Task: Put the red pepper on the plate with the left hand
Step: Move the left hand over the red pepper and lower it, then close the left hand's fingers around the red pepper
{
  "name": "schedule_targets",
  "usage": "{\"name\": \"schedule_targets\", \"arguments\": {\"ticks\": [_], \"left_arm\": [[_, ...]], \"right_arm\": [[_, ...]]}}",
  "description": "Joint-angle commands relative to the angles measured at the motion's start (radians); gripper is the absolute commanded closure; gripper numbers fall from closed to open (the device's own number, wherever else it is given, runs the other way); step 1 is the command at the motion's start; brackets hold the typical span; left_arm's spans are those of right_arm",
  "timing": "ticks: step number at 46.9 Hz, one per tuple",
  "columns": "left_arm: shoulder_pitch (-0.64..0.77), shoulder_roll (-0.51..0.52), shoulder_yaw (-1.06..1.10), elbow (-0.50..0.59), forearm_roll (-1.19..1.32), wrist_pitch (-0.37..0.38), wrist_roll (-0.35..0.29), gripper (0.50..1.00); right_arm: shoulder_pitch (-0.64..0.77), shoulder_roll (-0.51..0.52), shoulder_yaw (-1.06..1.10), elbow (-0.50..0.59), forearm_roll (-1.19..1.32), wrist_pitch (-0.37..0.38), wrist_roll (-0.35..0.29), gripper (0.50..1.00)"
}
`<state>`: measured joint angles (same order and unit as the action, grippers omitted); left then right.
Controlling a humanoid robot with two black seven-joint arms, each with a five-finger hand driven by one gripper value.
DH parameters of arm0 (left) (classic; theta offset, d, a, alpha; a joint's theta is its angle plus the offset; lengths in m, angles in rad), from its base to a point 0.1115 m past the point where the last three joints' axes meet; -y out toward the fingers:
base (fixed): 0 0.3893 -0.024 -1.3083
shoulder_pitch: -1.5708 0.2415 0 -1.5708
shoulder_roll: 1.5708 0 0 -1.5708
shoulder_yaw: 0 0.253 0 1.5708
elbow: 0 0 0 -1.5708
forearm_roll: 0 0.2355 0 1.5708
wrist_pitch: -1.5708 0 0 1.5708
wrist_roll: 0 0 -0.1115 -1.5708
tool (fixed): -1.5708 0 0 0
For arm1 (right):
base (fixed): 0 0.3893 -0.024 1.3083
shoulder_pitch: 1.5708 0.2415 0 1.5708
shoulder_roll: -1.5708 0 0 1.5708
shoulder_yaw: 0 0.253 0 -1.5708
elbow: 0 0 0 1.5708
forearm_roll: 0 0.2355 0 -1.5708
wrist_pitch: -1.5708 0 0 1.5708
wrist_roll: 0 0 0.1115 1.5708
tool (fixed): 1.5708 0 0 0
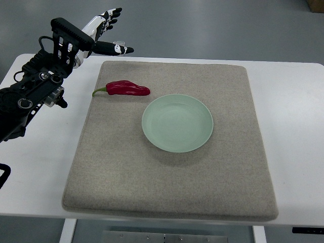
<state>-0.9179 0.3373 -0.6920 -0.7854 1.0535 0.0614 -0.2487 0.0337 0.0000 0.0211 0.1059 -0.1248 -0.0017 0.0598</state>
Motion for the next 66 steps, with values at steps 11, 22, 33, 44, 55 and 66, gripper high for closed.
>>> {"name": "schedule_targets", "arguments": {"ticks": [11,22,33,44,55,66], "left_arm": [[-0.042,0.003,0.143,0.003,0.272,-0.011,0.0,0.512],[-0.056,0.02,0.226,0.031,0.408,-0.012,0.002,0.516],[-0.058,0.031,0.238,0.068,0.49,-0.014,0.0,0.542],[-0.056,0.037,0.266,0.068,0.503,-0.012,0.0,0.604],[-0.055,0.037,0.281,0.068,0.514,-0.011,-0.001,0.649],[-0.047,0.037,0.287,0.068,0.54,-0.006,-0.012,0.701]], "right_arm": [[0.0,0.0,0.0,0.0,0.001,0.0,0.0,0.572],[0.0,0.0,0.0,0.0,0.001,-0.001,0.0,0.572],[0.0,0.0,-0.001,0.0,0.001,0.0,0.0,0.572],[0.0,0.0,-0.001,0.0,0.001,0.0,0.0,0.572],[0.0,0.0,-0.001,0.0,0.001,0.0,0.0,0.572],[0.0,0.0,0.0,0.0,0.001,-0.001,0.0,0.572]]}}
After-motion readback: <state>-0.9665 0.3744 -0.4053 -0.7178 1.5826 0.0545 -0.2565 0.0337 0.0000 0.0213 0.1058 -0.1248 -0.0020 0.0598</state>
